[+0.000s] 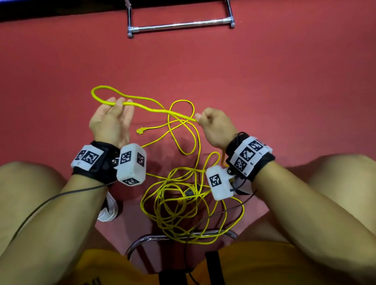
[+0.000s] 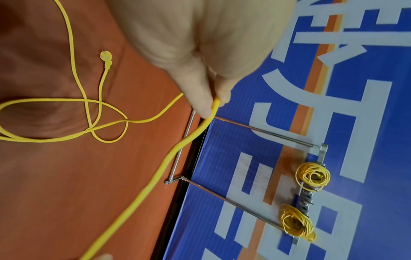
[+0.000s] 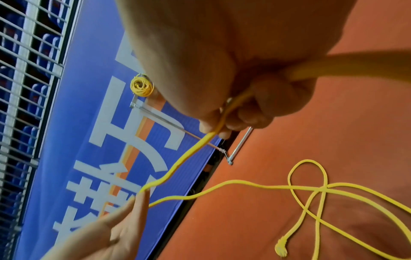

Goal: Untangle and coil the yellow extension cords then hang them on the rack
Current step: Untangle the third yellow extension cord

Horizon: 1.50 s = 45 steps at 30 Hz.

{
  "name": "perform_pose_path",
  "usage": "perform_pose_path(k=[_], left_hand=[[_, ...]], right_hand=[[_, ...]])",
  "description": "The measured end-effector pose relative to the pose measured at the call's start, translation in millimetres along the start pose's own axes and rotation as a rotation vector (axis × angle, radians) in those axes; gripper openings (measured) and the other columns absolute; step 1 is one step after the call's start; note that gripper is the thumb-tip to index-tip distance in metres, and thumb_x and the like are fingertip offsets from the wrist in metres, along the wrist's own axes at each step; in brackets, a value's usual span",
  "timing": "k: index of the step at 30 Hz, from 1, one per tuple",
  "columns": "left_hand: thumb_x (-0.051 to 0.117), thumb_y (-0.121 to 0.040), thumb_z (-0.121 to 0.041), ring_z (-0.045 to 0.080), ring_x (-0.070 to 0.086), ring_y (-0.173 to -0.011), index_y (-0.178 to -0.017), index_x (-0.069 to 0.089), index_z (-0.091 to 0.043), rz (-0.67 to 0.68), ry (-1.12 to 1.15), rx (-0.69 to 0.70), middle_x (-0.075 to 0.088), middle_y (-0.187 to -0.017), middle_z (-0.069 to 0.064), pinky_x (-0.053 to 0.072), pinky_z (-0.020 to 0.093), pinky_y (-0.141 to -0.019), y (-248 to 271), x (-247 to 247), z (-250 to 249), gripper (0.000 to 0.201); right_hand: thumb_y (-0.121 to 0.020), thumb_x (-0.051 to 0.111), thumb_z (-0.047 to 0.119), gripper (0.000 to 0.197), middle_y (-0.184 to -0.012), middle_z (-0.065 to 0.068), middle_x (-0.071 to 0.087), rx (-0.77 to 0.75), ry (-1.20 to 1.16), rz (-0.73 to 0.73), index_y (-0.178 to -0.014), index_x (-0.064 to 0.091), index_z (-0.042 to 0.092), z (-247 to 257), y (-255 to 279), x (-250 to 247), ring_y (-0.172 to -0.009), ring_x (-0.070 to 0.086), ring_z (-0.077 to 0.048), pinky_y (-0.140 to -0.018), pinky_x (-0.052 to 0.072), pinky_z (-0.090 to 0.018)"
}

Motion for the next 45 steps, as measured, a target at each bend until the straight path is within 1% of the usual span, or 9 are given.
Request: perform_pose_path(k=[6,11,18,22,28,33,37,41,45], left_hand=[[0.064,-0.093,0.0,0.022,0.073,-0.084,-0.106,0.058,-0.003,-0.027,0.014,-0.093,0.073,-0.081,0.008,0.059,0.034,-0.076,-12.4,-7.5,1.2,0.015],[0.054,-0.097,-0.046,0.018,0.066,-0.078,-0.088,0.054,-0.023,0.381,-0.448,-0.602,0.066,-0.092,0.002,0.057,0.034,-0.07,35.1,5.4,44.3,0.025],[0.046,-0.103,-0.009,0.011,0.056,-0.046,-0.11,0.054,-0.006,0.312,-0.351,-0.439,0.055,-0.058,-0.002,0.05,0.024,-0.047,37.7,16.8,40.6,0.012],[0.04,-0.104,-0.019,0.002,0.027,-0.038,-0.11,0.058,-0.006,0.424,-0.409,-0.605,0.04,-0.056,-0.007,0.021,0.013,-0.033,41.8,20.5,32.7,0.023],[0.048,-0.096,-0.022,0.004,0.023,-0.04,-0.118,0.062,-0.005,0.718,-0.553,-0.677,0.036,-0.056,-0.004,0.018,0.014,-0.035,79.9,24.1,46.0,0.031],[0.044,-0.102,-0.021,0.003,0.017,-0.042,-0.124,0.063,-0.006,0.768,-0.661,-0.632,0.028,-0.055,-0.006,0.01,0.015,-0.038,77.0,19.1,46.8,0.032],[0.042,-0.103,-0.022,0.003,0.016,-0.041,-0.124,0.064,-0.01,0.76,-0.727,-0.643,0.028,-0.055,-0.006,0.012,0.014,-0.036,76.4,15.4,50.7,0.032],[0.047,-0.094,-0.027,0.002,0.017,-0.036,-0.115,0.066,-0.011,0.697,-0.648,-0.708,0.025,-0.048,-0.008,0.009,0.014,-0.037,71.9,14.1,42.2,0.033],[0.042,-0.099,-0.023,0.002,0.017,-0.033,-0.104,0.065,-0.011,0.522,-0.627,-0.659,0.023,-0.045,-0.01,0.009,0.014,-0.037,50.7,-0.5,28.2,0.027]], right_hand=[[-0.104,0.044,0.033,0.042,-0.06,0.004,0.045,0.022,0.027,0.371,-0.066,0.052,0.017,12.2,22.2,37.3,-0.052,0.043,-0.014,-0.056,0.032,-0.026],[-0.107,0.036,0.034,0.036,-0.054,0.005,0.027,0.315,-0.597,0.386,-0.078,0.046,0.017,21.1,30.7,47.0,-0.031,0.02,-0.002,-0.033,0.017,-0.011],[-0.104,0.045,0.035,0.031,-0.069,0.0,0.058,0.256,-0.501,0.56,-0.083,0.055,0.015,22.0,43.0,69.0,-0.05,0.053,-0.009,-0.047,0.043,-0.021],[-0.105,0.041,0.026,0.024,-0.078,-0.009,0.06,0.42,-0.557,0.38,-0.09,0.054,0.013,10.6,29.9,59.5,-0.056,0.05,-0.017,-0.045,0.035,-0.021],[-0.105,0.034,0.042,0.041,-0.075,-0.007,0.057,0.553,-1.089,0.397,-0.098,0.057,0.009,10.7,12.2,47.1,-0.075,0.06,-0.025,-0.065,0.057,-0.032],[-0.104,0.039,0.016,0.026,-0.074,-0.006,0.06,0.663,-1.208,0.359,-0.09,0.057,0.003,8.9,2.8,45.6,-0.07,0.055,-0.016,-0.071,0.055,-0.025],[-0.101,0.038,0.001,0.026,-0.07,-0.011,0.062,0.705,-1.285,0.284,-0.082,0.056,-0.001,3.5,-5.0,30.8,-0.066,0.064,-0.021,-0.094,0.05,-0.035],[-0.097,0.042,-0.006,0.017,-0.077,-0.007,0.061,0.788,-1.304,-0.068,-0.102,0.058,-0.003,-26.5,-17.0,13.4,-0.069,0.063,-0.021,-0.05,0.056,-0.028],[-0.1,0.037,0.001,0.02,-0.093,-0.004,0.059,0.712,-1.281,-0.238,-0.091,0.053,0.008,-47.3,-26.8,-21.1,-0.069,0.059,-0.011,-0.048,0.049,-0.021]])
Point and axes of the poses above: each hand's wrist, its own y-axis away from the middle knuckle, its own x-axis out of the palm, z = x × y, the point moved 3 cm from there along -y, towards the middle knuckle
